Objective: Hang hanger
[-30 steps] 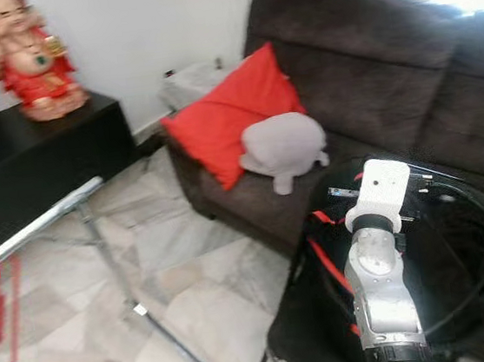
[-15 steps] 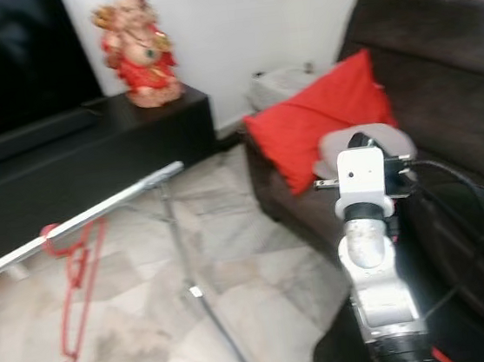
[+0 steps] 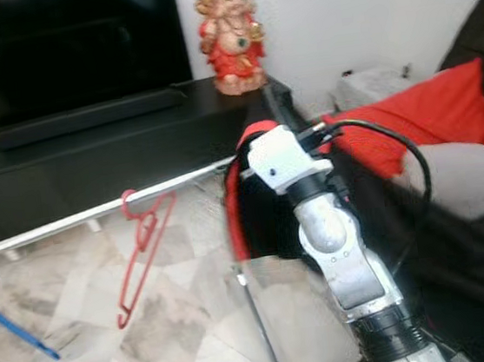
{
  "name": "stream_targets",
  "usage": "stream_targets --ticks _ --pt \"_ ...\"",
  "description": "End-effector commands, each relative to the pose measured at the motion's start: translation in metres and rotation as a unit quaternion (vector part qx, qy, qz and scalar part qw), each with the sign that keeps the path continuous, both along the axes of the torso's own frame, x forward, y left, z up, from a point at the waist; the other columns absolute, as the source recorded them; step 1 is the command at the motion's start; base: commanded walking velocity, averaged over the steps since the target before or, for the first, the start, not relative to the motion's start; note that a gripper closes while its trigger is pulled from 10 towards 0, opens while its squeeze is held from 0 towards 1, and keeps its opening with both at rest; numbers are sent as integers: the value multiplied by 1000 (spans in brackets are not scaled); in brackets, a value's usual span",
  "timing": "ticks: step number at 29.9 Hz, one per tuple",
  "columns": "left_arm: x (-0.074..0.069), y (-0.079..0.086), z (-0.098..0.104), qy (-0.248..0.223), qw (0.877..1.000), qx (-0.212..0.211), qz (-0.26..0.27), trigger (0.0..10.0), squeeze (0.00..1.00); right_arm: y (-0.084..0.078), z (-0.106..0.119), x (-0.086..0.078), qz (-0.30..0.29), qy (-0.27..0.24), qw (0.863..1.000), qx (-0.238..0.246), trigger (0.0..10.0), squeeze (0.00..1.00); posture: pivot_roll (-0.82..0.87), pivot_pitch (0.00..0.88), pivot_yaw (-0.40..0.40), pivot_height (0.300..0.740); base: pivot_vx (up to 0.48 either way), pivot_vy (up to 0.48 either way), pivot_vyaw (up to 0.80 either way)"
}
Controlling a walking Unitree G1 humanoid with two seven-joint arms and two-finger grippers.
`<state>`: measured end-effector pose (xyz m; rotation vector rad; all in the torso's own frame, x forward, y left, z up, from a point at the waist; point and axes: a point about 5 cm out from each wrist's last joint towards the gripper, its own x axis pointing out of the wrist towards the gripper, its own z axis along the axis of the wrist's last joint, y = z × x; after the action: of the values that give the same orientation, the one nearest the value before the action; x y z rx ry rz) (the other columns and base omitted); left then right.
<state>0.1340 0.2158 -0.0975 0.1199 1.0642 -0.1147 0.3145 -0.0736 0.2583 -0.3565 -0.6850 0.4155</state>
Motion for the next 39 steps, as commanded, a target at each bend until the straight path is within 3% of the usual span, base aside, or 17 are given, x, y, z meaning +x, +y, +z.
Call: stream_targets --ticks 1,2,6,8,9,12,14,17,18,22,27,29,31,32,34,35,39 --pt "-1 2 0 3 1000 6 -9 10000 0 30 23 -22 129 -17 991 15 10000 0 40 0 2 740 0 0 794" --pt "-1 2 0 3 1000 6 -9 10000 0 36 23 -28 167 -2 986 20 10000 0 40 0 2 740 0 0 794" --pt "-1 1 0 3 1000 5 -8 10000 0 38 10 -32 207 41 977 14 10000 0 40 0 -1 740 0 0 794" --pt "0 1 0 3 1000 5 -8 10000 0 27 -2 -22 168 69 983 26 10000 0 43 0 -2 740 0 0 313" --pt "-1 1 0 4 1000 5 -7 10000 0 8 -18 -10 123 129 982 67 10000 0 42 0 -4 740 0 0 0" --pt "0 1 0 4 1000 6 -8 10000 0 -15 -37 -1 60 166 981 82 10000 0 39 0 -1 740 0 0 0" --pt "0 2 0 5 1000 7 -8 10000 0 -34 -60 5 -4 219 971 95 10000 0 35 0 2 740 0 0 0" --pt "0 2 0 5 1000 8 -9 10000 0 -44 -71 5 -32 235 967 96 10000 0 39 0 2 740 0 0 0" --pt "0 3 0 3 1000 8 -7 10000 0 -58 -90 4 -74 262 958 94 10000 0 44 0 2 740 0 0 0" --pt "1 3 1 0 1000 10 -3 10000 0 -74 -122 1 -127 314 934 118 10000 0 44 0 1 740 0 0 0" --pt "1 4 1 -3 1000 15 -1 10000 0 -77 -146 -2 -140 354 909 172 10000 0 53 0 -3 740 0 0 0" --pt "1 4 1 -3 1000 15 -1 10000 0 -77 -146 -2 -140 354 909 172 10000 0 53 0 -3 740 0 0 0" --pt "1 4 1 -3 1000 19 1 10000 0 -76 -163 -1 -144 382 894 181 10000 0 50 0 -5 740 0 0 0" --pt "1 4 1 -3 1000 19 1 10000 0 -76 -163 -1 -144 382 894 181 10000 0 50 0 -5 740 0 0 0" --pt "1 5 1 -3 1000 24 6 10000 0 -76 -193 -3 -160 434 868 181 10000 0 53 0 -7 740 0 0 0" --pt "1 5 1 -3 1000 24 6 10000 0 -76 -193 -3 -160 434 868 181 10000 0 53 0 -7 740 0 0 0" --pt "0 4 1 -5 1000 26 14 10000 0 -76 -243 -17 -192 524 811 178 10000 0 64 0 -4 740 0 0 0"
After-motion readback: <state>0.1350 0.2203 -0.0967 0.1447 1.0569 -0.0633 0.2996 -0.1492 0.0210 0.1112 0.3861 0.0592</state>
